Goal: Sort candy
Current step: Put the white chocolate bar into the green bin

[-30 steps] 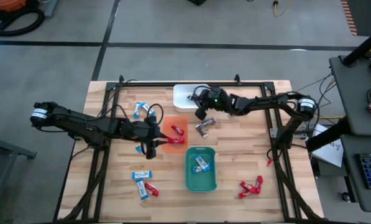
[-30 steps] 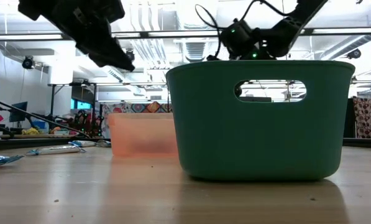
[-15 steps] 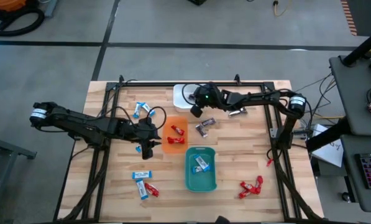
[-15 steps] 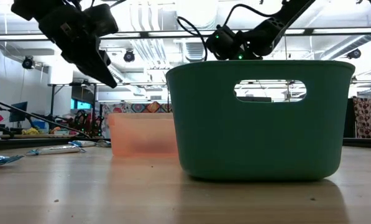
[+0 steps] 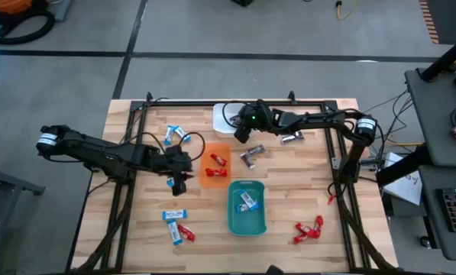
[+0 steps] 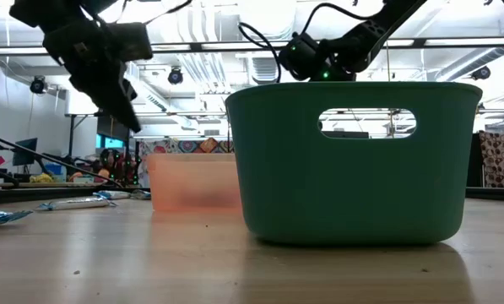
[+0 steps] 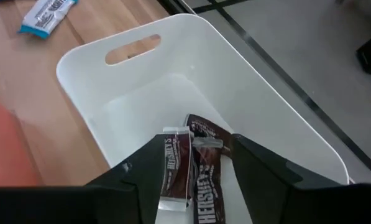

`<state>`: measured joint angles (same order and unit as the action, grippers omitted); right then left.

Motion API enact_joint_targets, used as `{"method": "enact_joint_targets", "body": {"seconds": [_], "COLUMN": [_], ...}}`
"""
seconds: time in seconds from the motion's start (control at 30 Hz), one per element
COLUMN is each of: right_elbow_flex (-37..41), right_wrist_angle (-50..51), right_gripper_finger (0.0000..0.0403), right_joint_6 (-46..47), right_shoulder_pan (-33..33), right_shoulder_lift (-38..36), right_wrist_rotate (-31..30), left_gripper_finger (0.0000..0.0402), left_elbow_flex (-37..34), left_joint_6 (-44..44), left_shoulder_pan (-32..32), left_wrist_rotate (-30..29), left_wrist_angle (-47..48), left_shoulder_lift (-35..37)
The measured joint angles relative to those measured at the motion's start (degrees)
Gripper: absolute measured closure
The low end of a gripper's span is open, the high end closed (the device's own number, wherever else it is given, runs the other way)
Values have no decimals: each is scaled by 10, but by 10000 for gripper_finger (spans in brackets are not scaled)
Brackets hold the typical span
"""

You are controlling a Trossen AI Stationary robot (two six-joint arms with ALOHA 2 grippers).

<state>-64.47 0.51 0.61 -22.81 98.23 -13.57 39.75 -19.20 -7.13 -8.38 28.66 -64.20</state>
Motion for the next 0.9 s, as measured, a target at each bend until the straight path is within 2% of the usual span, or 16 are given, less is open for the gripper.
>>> {"method": "enact_joint_targets", "body": {"seconds": [0.27, 0.43, 0.6, 0.9], "right_elbow_flex": [0, 0, 3, 34], "right_wrist_angle": [39, 82, 124, 126], "right_gripper_finger": [226, 234, 239, 241], "right_joint_6": [10, 10, 18, 38], "right_shoulder_pan": [11, 29, 59, 122], "right_shoulder_lift": [-39, -78, -111, -172], "right_wrist_rotate": [5, 5, 5, 5], "left_gripper_finger": [314, 314, 314, 298], "left_elbow_flex": [0, 0, -20, -89], "left_joint_6": [-99, -121, -125, -202], "left_shoulder_pan": [-14, -45, -99, -161], "left_wrist_rotate": [15, 15, -36, -119], "left_wrist_angle": [102, 142, 125, 90], "left_shoulder_lift": [0, 0, -2, -2]}}
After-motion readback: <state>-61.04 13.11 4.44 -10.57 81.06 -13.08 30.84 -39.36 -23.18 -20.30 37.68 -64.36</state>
